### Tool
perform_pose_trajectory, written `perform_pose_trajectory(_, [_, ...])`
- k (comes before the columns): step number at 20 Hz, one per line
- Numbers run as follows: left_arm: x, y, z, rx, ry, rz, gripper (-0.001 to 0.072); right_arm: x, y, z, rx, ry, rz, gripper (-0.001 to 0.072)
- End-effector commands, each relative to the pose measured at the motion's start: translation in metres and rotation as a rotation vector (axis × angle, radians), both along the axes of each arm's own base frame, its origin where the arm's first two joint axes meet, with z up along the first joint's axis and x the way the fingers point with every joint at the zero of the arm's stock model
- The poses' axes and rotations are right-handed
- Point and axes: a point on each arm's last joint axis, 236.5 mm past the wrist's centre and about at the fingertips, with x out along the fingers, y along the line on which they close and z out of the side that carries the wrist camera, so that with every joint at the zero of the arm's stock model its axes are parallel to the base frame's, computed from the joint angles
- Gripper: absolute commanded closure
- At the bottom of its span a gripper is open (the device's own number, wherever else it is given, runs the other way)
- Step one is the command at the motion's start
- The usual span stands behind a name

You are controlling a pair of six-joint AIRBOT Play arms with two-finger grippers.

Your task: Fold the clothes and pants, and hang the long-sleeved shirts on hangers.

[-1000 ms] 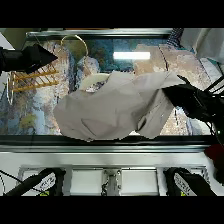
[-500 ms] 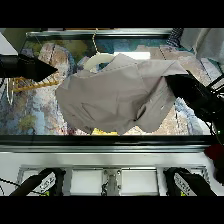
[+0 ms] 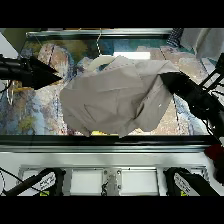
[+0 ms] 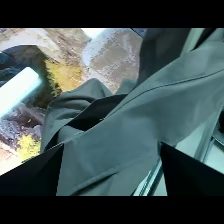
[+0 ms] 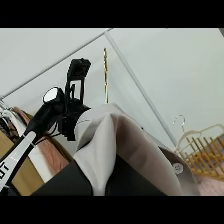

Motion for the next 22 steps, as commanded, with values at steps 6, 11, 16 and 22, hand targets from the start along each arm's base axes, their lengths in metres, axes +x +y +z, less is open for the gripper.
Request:
perform_pose_trajectory(6, [-0.012,-0.051,-0.04,-0.02,0.12,-0.256,0.0079,0.001,0.003,-0.007,-0.011,0.034,0.021,0.0706])
perform_pose_trajectory(11, [-0.033,-0.073,-0.054,0.039,0.156,-0.359,0.0079,0.002,0.003,-0.007,-0.011,0.034,0.02,0.0706])
perform_pose_trajectory(16, [-0.044,-0.091,-0.06,0.072,0.154,-0.413,0.0088,0.002,0.002,-0.007,-0.011,0.034,0.02,0.0706])
perform_pose_trajectory(22, [-0.041,-0.099,-0.07,0.124,0.135,-0.409,0.0611,0.001,0.003,-0.008,-0.012,0.034,0.021,0.0706])
